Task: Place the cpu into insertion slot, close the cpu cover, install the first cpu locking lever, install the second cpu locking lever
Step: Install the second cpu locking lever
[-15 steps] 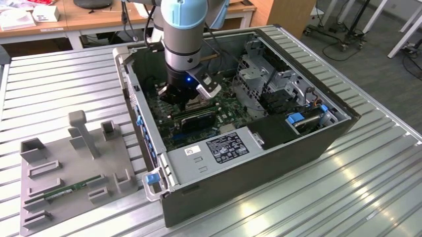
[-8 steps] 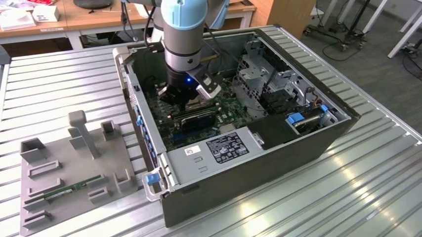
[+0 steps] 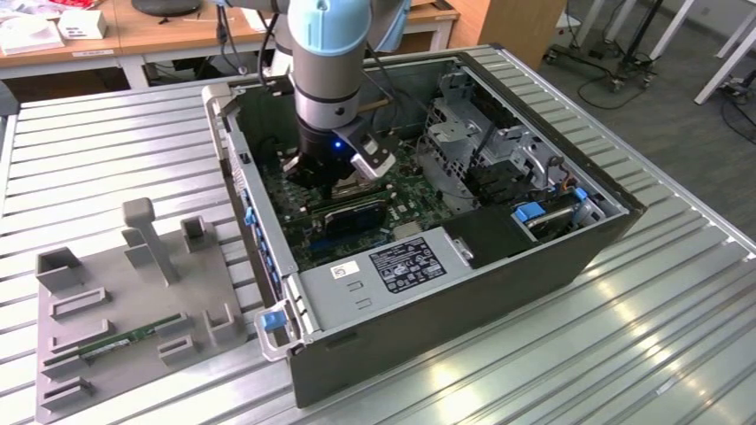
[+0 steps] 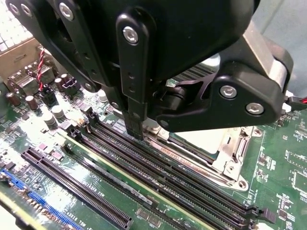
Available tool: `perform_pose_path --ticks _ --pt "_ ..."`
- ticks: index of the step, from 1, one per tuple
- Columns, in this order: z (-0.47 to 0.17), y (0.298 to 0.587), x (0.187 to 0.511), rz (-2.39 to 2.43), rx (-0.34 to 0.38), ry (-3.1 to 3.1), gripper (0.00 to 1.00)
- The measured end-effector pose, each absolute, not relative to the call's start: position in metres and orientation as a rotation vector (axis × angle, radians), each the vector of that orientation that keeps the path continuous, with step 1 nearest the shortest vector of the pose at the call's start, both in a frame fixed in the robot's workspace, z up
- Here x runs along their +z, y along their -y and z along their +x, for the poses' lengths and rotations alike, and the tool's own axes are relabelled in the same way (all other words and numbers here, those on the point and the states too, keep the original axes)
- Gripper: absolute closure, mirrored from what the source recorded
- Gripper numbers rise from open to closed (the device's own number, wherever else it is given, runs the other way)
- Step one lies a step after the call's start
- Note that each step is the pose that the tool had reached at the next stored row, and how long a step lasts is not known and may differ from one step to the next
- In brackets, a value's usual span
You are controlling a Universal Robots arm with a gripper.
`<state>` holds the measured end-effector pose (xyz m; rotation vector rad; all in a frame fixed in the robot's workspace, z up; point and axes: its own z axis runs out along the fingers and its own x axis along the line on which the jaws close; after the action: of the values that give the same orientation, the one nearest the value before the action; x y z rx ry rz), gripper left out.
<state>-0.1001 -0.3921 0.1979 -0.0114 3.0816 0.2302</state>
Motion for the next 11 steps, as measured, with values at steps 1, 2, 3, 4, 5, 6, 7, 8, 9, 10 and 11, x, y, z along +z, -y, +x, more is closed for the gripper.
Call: perform_pose_path --ticks 1,2,3,4,5,6,7,8,9,10,11 --pt "-0.1003 0.3921 0.1975 -0.011 0.230 -3.081 0.89" --pt "-0.1004 0.3920 0.1972 -0.011 0.230 -3.081 0.89" --pt "-0.1005 0.3921 0.1969 -0.011 0.230 -3.081 0.89" --pt "-0.1007 0.3921 0.1965 -0.011 0.230 -3.081 0.89" --pt "-0.1008 0.3921 0.1962 -0.012 0.230 -3.081 0.89" --pt "-0.1008 0.3921 0.1959 -0.012 0.230 -3.081 0.89" --pt "-0.1009 0.3921 0.1956 -0.012 0.231 -3.081 0.89" --pt "-0.1010 0.3921 0.1953 -0.011 0.230 -3.081 0.89" --pt "-0.1011 0.3921 0.1951 -0.011 0.230 -3.082 0.89" --pt "-0.1013 0.3921 0.1949 -0.011 0.230 -3.082 0.89" --pt "-0.1014 0.3921 0.1946 -0.011 0.230 -3.082 0.89"
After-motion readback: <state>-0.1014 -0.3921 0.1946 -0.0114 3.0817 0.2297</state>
